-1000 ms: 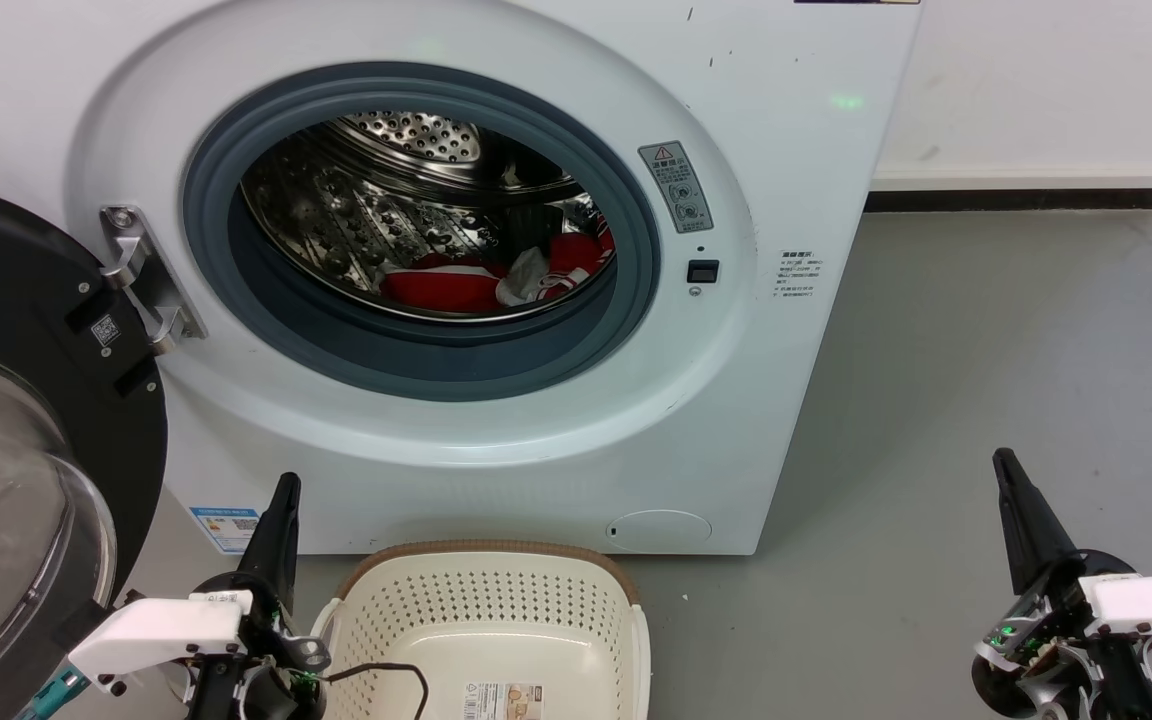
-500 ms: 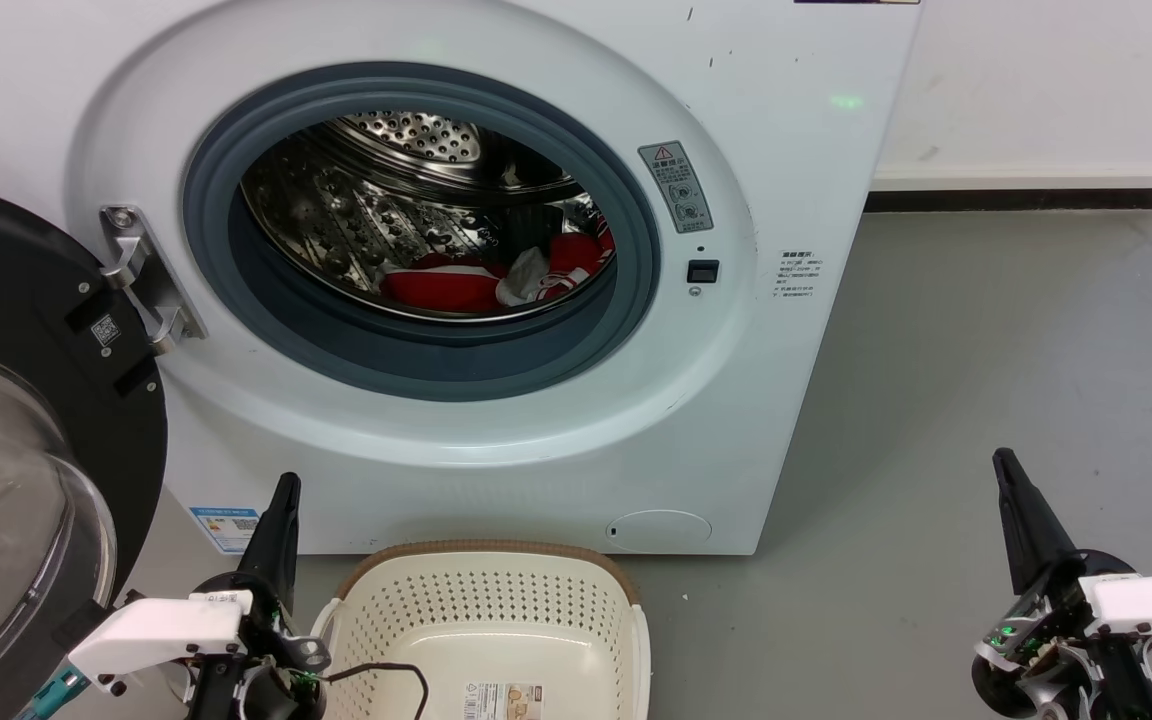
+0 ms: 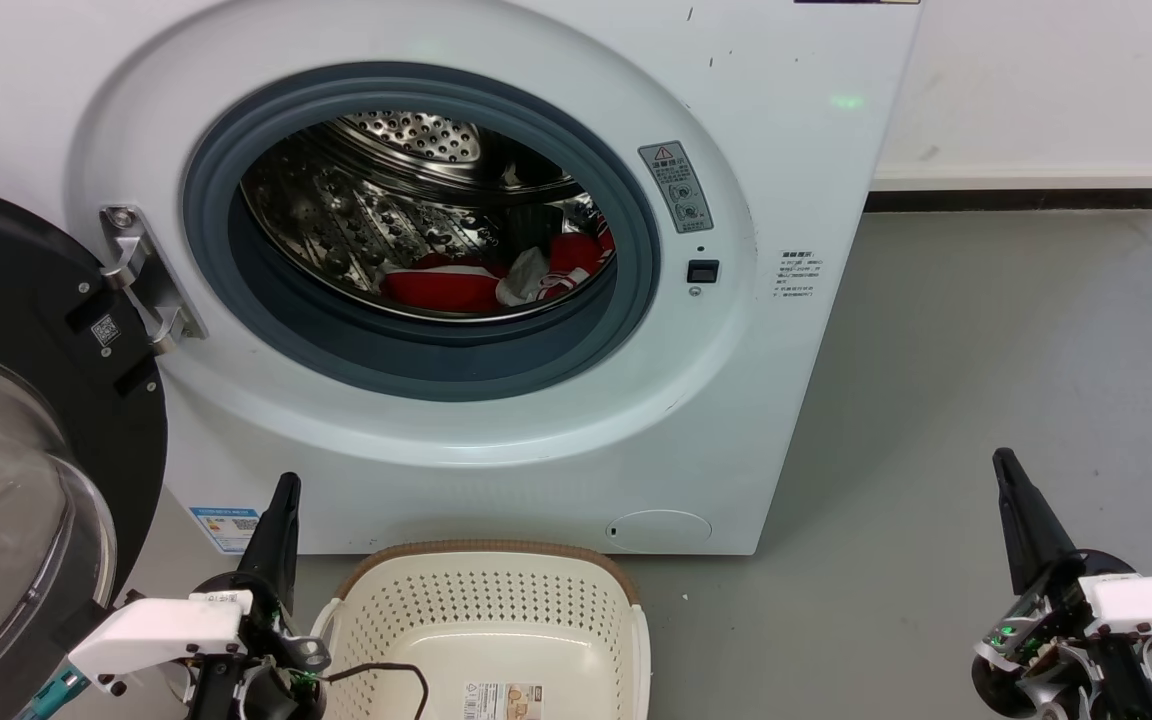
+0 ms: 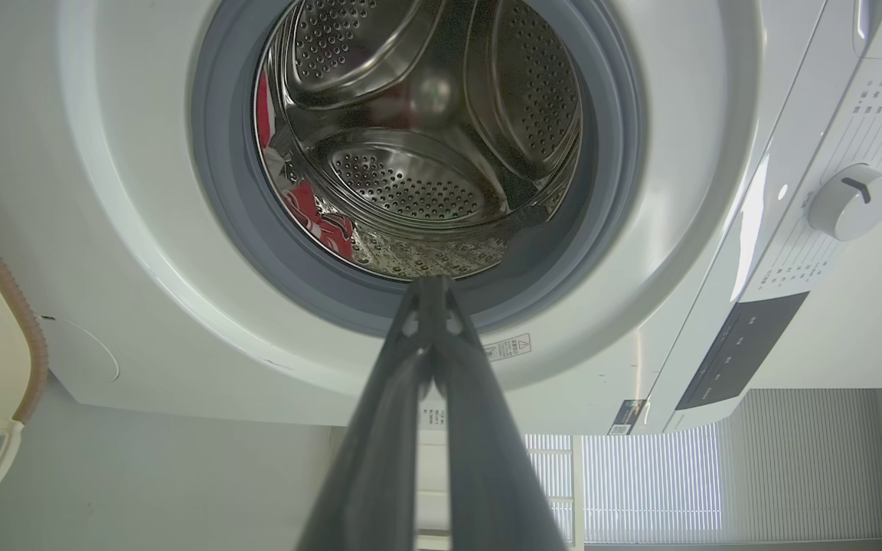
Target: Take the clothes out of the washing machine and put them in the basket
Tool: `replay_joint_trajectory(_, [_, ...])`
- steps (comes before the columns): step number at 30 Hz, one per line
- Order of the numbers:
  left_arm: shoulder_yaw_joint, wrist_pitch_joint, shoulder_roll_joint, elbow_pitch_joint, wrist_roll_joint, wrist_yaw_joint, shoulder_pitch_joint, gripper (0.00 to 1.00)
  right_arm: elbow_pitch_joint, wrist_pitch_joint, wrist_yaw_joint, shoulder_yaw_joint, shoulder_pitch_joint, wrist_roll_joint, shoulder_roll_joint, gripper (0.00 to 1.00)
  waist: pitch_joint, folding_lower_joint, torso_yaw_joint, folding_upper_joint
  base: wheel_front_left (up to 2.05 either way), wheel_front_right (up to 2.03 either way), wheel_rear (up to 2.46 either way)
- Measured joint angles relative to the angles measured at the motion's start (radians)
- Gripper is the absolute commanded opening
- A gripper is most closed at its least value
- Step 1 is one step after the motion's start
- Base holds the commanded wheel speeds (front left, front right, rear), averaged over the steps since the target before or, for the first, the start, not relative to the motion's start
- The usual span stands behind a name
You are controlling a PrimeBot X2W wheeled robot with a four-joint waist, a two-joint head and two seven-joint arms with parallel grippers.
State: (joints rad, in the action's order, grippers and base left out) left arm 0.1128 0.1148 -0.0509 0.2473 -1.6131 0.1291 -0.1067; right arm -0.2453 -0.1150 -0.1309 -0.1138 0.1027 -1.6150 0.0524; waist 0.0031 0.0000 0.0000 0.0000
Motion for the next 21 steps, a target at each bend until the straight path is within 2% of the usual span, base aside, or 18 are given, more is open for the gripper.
replay_joint_trajectory(8, [0.0,0.0,0.0,0.0,0.0,0.0,0.0,0.0,0.0,0.0,0.0,0.0,0.0,0.0,0.0,0.0,0.0,0.0,0.0,0.0,0.0,0.0,0.0])
replay_joint_trajectory(9, [0.0,0.0,0.0,0.002,0.0,0.0,0.001,1.0,-0.001,0.0,0.0,0.0,-0.001,0.0,0.0,1.0,0.0,0.0,0.0,0.0,0.0,0.0,0.0])
replay_joint_trajectory(14, [-0.007,-0.002,0.004,0.044,0.0,-0.001,0.04,1.0,-0.04,0.002,0.0,0.002,-0.038,0.0,-0.001,1.0,0.0,-0.0001,0.0,0.0,0.0,0.0,0.0])
replay_joint_trajectory(21, [-0.008,-0.036,0.004,0.034,0.018,-0.002,0.047,1.0,-0.036,0.036,0.0,0.016,-0.046,0.019,-0.002,1.0,0.001,0.0,-0.001,0.0,0.0,0.0,0.0])
